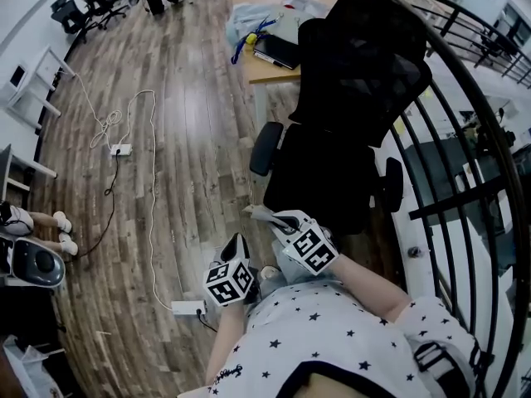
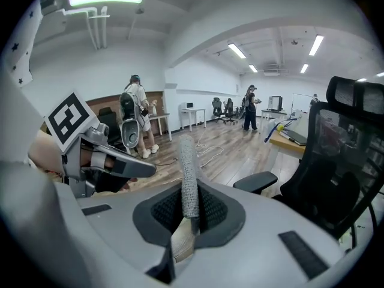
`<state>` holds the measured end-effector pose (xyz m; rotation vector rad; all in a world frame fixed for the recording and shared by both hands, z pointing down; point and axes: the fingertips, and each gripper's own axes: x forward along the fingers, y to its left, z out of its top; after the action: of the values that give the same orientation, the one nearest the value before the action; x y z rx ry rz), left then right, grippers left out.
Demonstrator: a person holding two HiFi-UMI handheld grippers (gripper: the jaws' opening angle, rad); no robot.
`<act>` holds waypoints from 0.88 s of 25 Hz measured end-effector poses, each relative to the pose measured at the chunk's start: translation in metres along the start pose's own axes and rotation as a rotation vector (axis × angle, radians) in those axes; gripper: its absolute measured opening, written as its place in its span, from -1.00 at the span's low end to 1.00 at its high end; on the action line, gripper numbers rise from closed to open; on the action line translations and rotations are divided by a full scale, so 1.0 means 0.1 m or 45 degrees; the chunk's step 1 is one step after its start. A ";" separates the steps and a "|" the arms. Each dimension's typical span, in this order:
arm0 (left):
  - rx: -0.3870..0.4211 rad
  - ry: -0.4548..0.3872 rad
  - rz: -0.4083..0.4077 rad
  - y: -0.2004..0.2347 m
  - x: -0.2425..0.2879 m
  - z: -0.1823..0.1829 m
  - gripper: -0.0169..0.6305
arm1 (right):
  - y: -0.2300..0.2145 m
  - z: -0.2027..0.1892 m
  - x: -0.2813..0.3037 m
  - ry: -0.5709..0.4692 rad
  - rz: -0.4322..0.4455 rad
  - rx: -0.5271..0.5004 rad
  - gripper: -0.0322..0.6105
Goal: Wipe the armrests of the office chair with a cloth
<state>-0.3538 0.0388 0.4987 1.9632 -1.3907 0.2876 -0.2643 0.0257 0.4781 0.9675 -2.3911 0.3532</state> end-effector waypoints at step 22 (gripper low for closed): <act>0.034 -0.023 0.014 -0.06 -0.12 -0.03 -0.92 | 0.14 0.01 -0.14 -0.031 0.041 0.001 -0.82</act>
<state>-0.3526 0.0504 0.4917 1.9852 -1.4164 0.2953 -0.2657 0.0429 0.4681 0.9399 -2.4312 0.3556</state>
